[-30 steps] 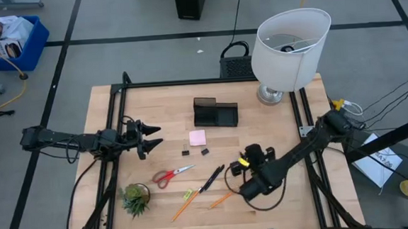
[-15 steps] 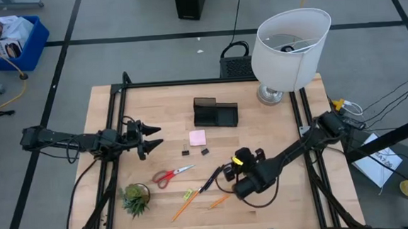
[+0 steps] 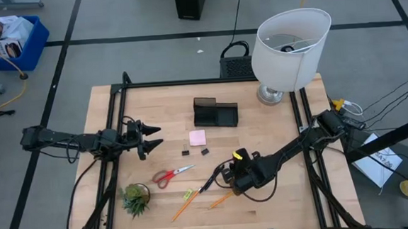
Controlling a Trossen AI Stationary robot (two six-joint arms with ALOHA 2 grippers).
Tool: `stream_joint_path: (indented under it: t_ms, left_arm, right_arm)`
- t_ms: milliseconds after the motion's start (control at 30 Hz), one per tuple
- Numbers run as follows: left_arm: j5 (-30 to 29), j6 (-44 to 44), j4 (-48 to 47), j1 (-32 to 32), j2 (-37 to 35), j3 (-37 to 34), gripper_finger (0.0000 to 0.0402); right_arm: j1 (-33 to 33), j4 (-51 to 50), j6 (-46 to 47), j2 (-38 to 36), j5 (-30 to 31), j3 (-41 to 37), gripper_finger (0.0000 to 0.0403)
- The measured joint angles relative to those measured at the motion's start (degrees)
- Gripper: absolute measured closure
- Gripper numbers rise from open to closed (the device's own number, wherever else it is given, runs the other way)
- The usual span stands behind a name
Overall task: Pick and place office supplies into organizer
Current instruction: Put the right black paper clip into the desk organizer
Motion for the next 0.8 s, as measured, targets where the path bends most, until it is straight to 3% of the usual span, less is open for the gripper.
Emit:
stream_joint_path:
  t_ms: [233,333,567,800]
  left_arm:
    - [0.0,0.0,0.0,0.0,0.0,0.0,0.0078]
    - [-0.2,0.0,0.1,0.0,0.0,0.0,0.0078]
    - [-0.2,0.0,0.1,0.0,0.0,0.0,0.0078]
    - [-0.2,-0.1,-0.1,0.0,0.0,0.0,0.0078]
  right_arm:
    - [-0.6,0.1,-3.5,-5.3,-1.9,0.0,0.0351]
    - [-1.4,0.3,-7.9,-8.1,-9.3,0.0,0.0367]
    - [-6.4,-2.7,-6.4,-13.5,-23.8,0.0,0.039]
    - [-9.5,-15.7,-1.4,-13.7,-32.4,-0.1,0.0361]
